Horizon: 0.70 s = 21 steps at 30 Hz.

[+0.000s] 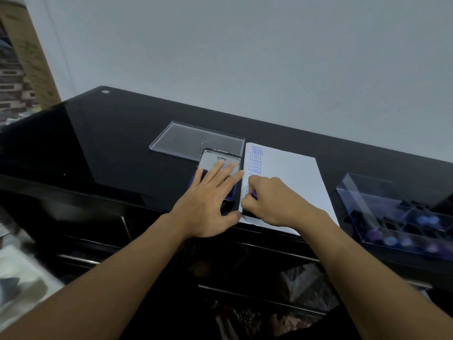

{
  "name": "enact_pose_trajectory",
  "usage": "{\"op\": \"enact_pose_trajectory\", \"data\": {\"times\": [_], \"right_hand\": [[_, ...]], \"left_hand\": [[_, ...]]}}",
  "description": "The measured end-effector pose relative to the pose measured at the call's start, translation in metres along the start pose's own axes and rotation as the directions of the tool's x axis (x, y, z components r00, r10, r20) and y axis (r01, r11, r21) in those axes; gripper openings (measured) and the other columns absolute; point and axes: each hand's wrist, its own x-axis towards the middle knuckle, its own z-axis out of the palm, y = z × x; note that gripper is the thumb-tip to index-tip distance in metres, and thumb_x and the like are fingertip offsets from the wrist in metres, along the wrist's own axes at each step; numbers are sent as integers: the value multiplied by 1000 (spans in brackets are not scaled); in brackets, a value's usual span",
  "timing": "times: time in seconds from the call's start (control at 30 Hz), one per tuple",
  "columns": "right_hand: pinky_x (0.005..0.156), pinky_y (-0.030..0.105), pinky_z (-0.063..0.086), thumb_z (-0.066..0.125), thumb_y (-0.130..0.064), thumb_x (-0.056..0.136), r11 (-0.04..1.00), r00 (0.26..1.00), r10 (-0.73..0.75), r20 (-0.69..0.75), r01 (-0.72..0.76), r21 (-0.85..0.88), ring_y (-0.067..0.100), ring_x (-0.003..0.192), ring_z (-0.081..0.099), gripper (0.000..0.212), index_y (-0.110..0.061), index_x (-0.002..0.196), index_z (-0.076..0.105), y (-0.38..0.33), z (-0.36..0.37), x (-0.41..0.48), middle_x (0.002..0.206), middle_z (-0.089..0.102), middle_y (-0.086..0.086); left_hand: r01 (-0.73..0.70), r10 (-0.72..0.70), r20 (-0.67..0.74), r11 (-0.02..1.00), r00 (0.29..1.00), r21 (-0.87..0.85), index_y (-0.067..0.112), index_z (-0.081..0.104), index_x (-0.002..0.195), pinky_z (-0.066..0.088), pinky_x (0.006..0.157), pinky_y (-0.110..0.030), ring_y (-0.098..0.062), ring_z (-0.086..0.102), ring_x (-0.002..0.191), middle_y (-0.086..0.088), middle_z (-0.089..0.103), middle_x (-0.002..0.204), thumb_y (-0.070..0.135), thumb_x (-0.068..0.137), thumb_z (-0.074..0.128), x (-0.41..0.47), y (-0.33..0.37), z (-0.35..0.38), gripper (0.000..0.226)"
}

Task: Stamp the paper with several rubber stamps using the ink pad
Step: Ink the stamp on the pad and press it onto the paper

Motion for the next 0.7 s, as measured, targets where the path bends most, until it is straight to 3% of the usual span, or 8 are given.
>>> {"op": "enact_pose_trajectory", "data": {"times": [0.23,0.7], "right_hand": [[51,27,28,52,-26,92,999,1000,3,-13,-4,-40,14,60,43,30,-26,69,33,0,7,0,68,46,-1],[49,24,22,50,-20,95,999,998,-46,-34,46,-11,11,57,39,37,-29,68,26,-3,10,-3,63,41,-6]], "left_hand": [[0,0,8,1000,1000,-3,28,15,158,-4,123,-57,-13,-15,153,6,2,168,56,88,50,-1,1,0,83],[-7,7,2,1000,1000,13,28,13,159,-3,122,-58,-11,-18,152,6,1,168,53,87,51,-2,1,0,84]]}}
